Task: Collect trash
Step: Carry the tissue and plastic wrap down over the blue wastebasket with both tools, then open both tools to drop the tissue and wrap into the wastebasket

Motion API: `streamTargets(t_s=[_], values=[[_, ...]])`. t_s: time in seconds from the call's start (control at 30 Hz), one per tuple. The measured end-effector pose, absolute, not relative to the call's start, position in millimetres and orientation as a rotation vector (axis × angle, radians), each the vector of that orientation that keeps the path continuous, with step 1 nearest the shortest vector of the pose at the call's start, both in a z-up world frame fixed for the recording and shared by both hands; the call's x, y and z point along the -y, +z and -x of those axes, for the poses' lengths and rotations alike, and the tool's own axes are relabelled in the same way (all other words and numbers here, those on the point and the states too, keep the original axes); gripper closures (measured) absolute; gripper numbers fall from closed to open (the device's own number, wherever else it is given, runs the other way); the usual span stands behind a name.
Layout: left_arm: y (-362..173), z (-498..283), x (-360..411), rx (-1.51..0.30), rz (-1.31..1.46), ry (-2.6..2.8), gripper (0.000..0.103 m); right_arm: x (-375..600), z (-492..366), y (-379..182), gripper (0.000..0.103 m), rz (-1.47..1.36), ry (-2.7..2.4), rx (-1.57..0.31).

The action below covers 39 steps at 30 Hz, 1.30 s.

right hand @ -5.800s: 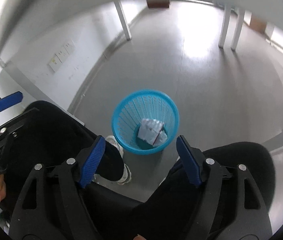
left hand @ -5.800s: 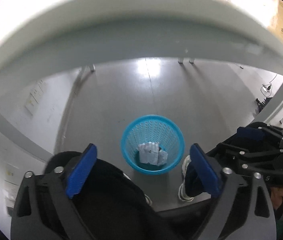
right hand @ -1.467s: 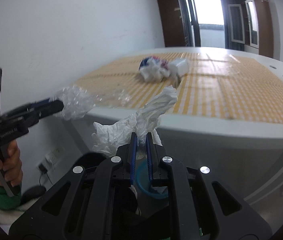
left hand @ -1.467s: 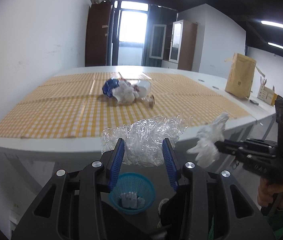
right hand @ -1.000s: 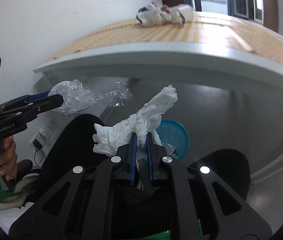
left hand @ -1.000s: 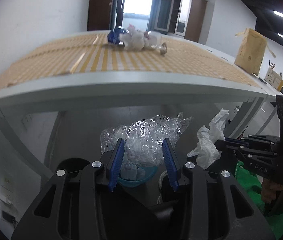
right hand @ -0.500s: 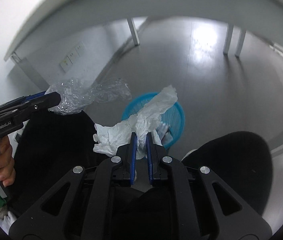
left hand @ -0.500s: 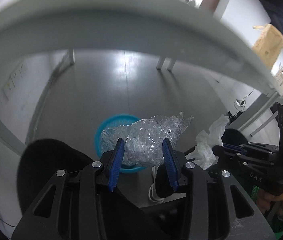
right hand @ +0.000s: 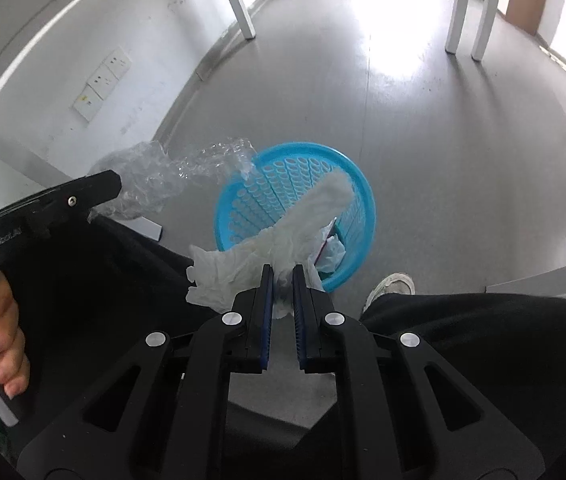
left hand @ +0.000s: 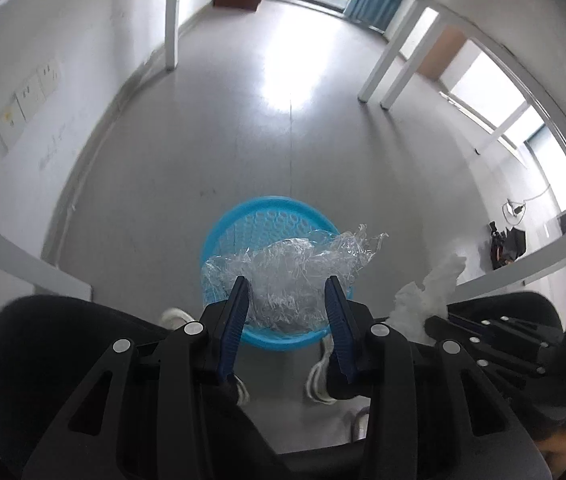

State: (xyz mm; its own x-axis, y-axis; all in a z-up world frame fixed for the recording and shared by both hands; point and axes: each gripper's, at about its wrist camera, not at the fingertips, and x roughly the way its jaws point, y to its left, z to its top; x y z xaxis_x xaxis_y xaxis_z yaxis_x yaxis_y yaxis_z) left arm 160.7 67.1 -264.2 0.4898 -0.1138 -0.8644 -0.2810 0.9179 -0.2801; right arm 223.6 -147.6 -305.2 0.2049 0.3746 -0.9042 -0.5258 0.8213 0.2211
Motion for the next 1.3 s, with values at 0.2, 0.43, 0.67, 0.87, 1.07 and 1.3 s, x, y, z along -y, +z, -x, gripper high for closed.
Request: streamTargets(t_s=[0.2,0.43,0.67,0.87,1.07,1.3], values=[[-286,-180,-69,-1.137,0.427,0.137,0.064,131,-245,-331,0.094,0.141,0.625,-1.276],[-310,-208,-83,-1.181,0.493,0.167,0.064,121,-273,-359,0.094,0.165,0.601,-1.332],[-339,-236,-81,-1.246,0.514,0.181,0.064,118,-303,-389,0.094,0.140,0.567,-1.408],[-372,-258,-94,-1.325,0.561,0.237,0.064,106,-326,-417,0.094,0.170,0.555,-1.475],[-396,-275,-99,-1.372,0.616,0.257,0.064,109,-348,-445,0.092,0.108,0.510,-1.552],[-404,-283,-103,-1.385,0.698,0.220,0.045,106,-361,-460,0.064,0.084,0.485,-1.567]])
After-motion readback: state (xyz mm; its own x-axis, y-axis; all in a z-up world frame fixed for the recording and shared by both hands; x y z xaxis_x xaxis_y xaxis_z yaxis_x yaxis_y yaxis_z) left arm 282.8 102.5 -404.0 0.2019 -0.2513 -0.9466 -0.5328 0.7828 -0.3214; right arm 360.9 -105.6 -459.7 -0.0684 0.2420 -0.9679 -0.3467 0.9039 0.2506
